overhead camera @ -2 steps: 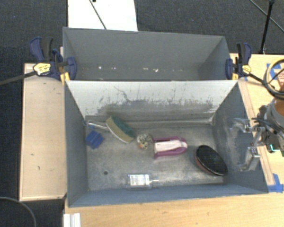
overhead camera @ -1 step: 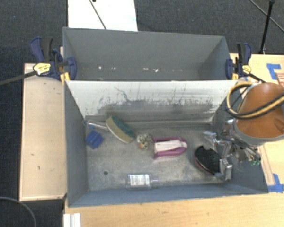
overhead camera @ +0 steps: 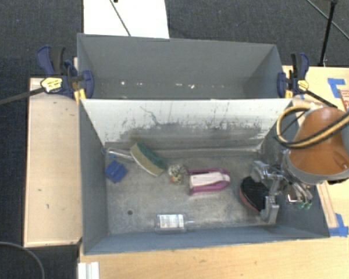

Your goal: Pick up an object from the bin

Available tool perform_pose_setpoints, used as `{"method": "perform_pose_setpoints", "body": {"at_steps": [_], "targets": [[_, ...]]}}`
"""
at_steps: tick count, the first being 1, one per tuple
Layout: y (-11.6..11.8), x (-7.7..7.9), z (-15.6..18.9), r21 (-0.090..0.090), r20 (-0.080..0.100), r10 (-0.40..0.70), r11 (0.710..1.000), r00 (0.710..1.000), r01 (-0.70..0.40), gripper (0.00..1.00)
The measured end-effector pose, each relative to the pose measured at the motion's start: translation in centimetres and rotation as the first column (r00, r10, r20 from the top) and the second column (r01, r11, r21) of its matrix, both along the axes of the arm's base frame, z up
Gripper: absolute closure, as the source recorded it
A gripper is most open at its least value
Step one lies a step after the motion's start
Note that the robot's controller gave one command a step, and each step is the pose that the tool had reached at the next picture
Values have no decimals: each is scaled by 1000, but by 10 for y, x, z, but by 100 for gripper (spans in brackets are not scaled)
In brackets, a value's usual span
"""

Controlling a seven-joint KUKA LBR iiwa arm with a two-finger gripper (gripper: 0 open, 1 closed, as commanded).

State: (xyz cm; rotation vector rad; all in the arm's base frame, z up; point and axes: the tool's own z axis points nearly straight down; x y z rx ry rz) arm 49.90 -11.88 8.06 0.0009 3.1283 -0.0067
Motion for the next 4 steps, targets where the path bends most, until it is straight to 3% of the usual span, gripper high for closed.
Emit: {"method": "perform_pose_setpoints", "body": {"at_steps": [1, 2, 3, 4], "targets": [[0, 0, 0, 0, 0, 7, 1000, 1000, -7, 100], [-5, 16, 99, 1, -1, 11, 1000, 1000, -11, 100], [-4, 14, 95, 4, -11, 14, 1000, 1000, -14, 0], [-20, 11, -12, 6, -23, 118, 993, 993, -118, 0]]}}
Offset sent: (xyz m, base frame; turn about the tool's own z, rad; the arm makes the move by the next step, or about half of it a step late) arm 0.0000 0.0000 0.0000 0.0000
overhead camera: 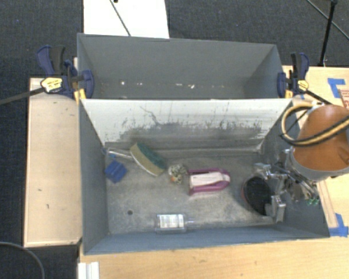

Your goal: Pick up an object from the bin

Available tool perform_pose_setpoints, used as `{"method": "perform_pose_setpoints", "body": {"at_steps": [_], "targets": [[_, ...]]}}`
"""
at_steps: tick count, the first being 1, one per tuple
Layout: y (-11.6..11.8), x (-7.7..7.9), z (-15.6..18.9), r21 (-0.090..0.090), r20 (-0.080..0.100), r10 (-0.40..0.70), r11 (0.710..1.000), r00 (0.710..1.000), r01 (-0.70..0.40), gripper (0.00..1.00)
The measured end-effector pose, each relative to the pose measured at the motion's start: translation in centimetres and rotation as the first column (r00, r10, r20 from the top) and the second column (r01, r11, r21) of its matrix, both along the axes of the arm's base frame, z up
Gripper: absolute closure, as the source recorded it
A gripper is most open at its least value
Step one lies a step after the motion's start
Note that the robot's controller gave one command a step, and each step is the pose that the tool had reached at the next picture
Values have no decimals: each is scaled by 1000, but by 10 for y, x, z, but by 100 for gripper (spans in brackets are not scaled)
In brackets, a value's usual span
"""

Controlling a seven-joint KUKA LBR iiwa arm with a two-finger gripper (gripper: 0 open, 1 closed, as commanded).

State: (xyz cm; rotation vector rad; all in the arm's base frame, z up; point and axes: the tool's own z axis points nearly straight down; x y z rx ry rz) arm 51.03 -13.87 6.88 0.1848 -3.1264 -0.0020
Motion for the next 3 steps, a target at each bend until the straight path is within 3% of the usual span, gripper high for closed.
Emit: {"method": "perform_pose_setpoints", "body": {"at_steps": [1, 2, 3], "targets": [[0, 3, 4, -2, 10, 4, 1000, 1000, -4, 100], [20, 20, 22, -2, 15, 384, 923, 923, -384, 100], [18, 10, 198, -7, 19, 407, 913, 913, -407, 100]]}}
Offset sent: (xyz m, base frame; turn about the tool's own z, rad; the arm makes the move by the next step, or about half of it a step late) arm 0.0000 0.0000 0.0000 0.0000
